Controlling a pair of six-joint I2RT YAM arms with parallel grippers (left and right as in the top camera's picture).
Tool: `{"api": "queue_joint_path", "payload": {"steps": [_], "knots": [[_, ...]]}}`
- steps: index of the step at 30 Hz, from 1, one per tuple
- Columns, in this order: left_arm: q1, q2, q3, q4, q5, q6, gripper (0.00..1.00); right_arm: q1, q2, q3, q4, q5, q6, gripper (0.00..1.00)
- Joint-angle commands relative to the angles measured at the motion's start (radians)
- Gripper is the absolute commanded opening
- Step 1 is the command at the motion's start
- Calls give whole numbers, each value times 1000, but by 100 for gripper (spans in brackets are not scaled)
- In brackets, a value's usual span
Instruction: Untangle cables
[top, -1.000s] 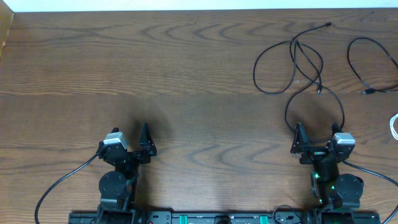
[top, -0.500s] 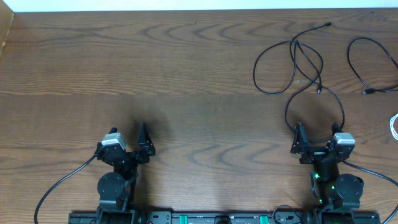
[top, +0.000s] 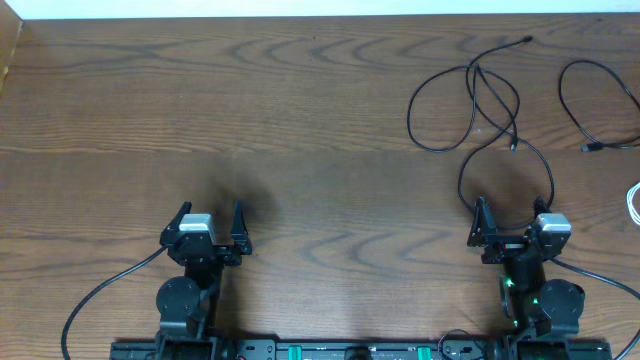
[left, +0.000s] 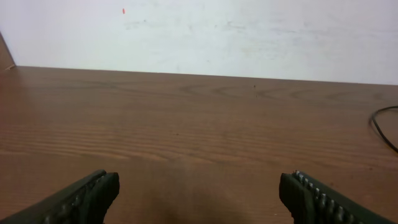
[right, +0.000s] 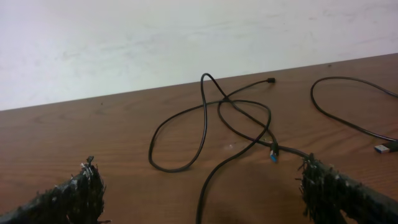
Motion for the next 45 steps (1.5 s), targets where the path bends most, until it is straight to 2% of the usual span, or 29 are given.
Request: {"api": "queue_joint_path", "payload": {"steps": [1,16,45], "knots": [[5,-11,-32,-14,9,27,90,-3,-6,-1,-4,4,2,99],[47,-11,-32,-14,8,27,89,-3,-6,-1,-4,4,2,99],[47,-6,-32,-14,9,27,90,-3,-6,-1,-4,4,2,99]]}}
